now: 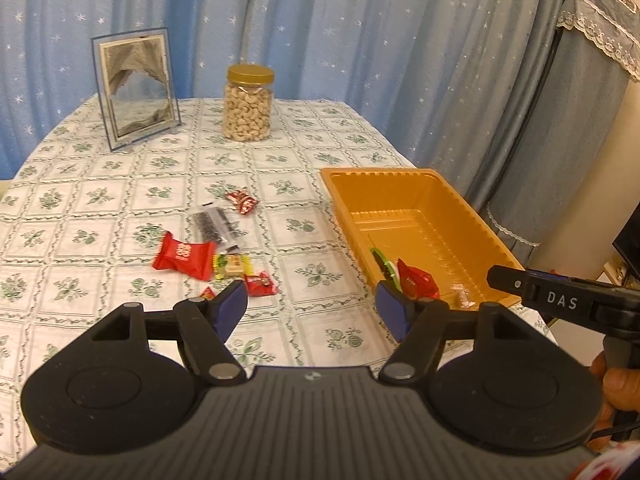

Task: Organize snacks
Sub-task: 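Move both open tools back toward the snack pile on the cloth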

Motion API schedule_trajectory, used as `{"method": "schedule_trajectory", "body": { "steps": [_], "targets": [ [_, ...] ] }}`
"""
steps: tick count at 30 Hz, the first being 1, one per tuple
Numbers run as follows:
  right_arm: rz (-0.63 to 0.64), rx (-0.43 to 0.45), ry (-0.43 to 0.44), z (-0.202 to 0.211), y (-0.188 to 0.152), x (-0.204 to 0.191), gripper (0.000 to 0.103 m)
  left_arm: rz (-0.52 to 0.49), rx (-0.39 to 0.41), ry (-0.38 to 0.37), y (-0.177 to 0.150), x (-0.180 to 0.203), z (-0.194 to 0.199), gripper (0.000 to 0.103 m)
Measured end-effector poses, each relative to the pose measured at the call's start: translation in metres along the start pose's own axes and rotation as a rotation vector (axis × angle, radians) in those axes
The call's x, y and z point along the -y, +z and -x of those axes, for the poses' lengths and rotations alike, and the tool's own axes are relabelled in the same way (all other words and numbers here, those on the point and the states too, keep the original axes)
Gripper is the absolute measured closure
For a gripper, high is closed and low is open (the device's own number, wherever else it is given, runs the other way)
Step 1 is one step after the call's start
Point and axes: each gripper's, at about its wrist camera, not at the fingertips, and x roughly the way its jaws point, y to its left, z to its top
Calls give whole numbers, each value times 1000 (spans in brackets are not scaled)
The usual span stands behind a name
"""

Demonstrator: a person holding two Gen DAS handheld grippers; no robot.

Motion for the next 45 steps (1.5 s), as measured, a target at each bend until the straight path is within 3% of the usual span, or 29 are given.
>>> {"method": "schedule_trajectory", "body": {
  "steps": [21,32,45],
  "targets": [
    [85,2,91,5,-9,-50,57,41,4,115,-20,-63,33,32],
    [134,-1,154,-7,-13,-74,57,2,-26,118,-22,-75,16,32],
    [170,-49,188,-55,-21,-97,57,-38,-75,81,-26,-95,-37,32]
  ]
}}
